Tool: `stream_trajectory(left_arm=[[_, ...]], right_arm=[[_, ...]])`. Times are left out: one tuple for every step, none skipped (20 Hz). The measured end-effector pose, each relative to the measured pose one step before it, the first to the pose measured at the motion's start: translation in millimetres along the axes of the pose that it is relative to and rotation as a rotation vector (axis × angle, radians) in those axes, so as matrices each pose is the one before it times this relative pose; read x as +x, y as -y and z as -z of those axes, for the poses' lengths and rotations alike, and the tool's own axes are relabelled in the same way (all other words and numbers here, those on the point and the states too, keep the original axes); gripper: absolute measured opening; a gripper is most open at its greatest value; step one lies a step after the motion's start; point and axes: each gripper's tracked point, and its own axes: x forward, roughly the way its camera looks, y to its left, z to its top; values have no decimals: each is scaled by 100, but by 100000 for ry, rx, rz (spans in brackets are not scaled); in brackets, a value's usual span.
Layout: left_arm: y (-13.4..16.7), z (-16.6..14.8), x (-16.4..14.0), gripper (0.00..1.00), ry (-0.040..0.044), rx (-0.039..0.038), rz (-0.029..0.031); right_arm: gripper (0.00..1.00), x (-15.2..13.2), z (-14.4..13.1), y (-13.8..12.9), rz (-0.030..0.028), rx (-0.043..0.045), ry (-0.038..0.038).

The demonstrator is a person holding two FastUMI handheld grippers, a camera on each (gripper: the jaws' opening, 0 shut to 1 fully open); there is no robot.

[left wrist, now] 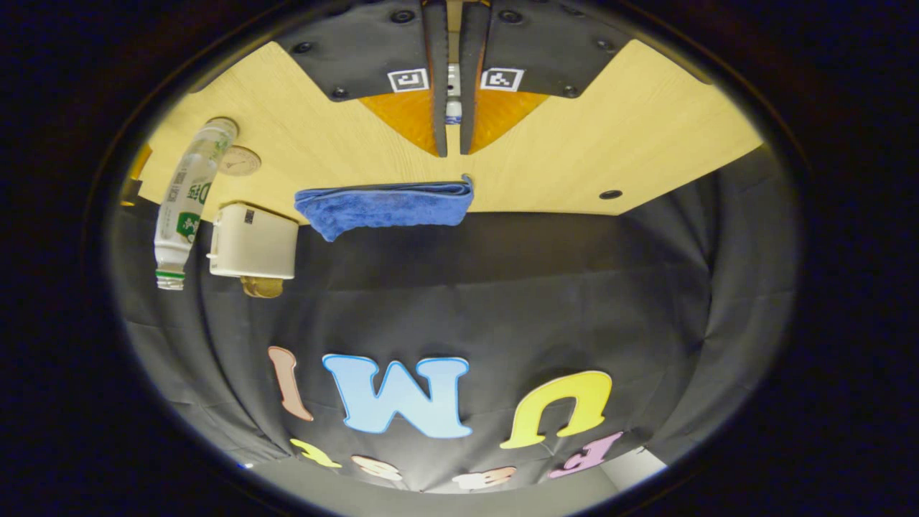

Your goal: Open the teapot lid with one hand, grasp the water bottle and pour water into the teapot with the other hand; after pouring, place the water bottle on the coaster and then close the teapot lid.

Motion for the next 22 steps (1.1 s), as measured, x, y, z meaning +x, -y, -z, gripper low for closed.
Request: stream_trajectory(left_arm=[[-6,-67,-27,17,285,-15,-88],[-18,104,43,17,102,-282,169],[-1,-89,-22,17,-116,-150,313],[-78,-201,-82,17,605,-442,239],[-76,-652,-185,17,1495,-199,119],[70,-641,-214,17,1766,223,240],[86,-700,-229,17,1471,805,252],[270,-341,-18,17,894,800,324],[280,-179,-40,17,247,562,687],[37,6,32,17,8,202,434],[7,-14,60,17,-172,-86,293],[39,22,9,17,-140,-483,409],[-27,-64,-63,12,102,-647,308],[30,-29,-75,12,203,-412,190],[-74,-163,-21,12,230,-332,206],[-8,29,-66,12,86,-193,252],[25,-152,-67,12,126,-209,307],[176,61,106,17,40,-114,369],[89,-161,3,17,78,-155,282],[12,90,-26,17,-95,-59,358],[58,-3,9,17,-189,-17,325],[35,84,-40,17,-123,-115,205]], right_arm=[[95,140,-26,230,805,566,-110],[95,232,-204,276,971,16,176],[95,227,-223,218,1246,-801,217],[95,348,-260,321,1685,-1607,75],[95,385,-15,257,1200,-2039,164],[95,465,-246,74,1001,-1893,103],[95,518,-50,137,561,-1579,-177],[95,515,-131,-47,-240,-759,-71],[95,502,-18,79,561,-70,-99],[95,607,-29,199,358,326,-386],[94,585,106,269,1197,37,-483],[94,542,140,376,1597,-78,-595],[95,492,207,217,994,-206,-1132],[95,337,173,-8,10,0,-937],[95,323,63,-222,-1005,-80,-160],[95,366,113,-34,-525,-570,-422],[95,328,164,42,-265,-1163,-684],[95,344,82,16,-438,-731,-452],[95,306,79,-157,-744,-500,-685],[95,363,116,-94,-516,-603,-388],[95,352,109,-67,-487,-300,-593],[95,410,245,-54,-403,-250,-738]])
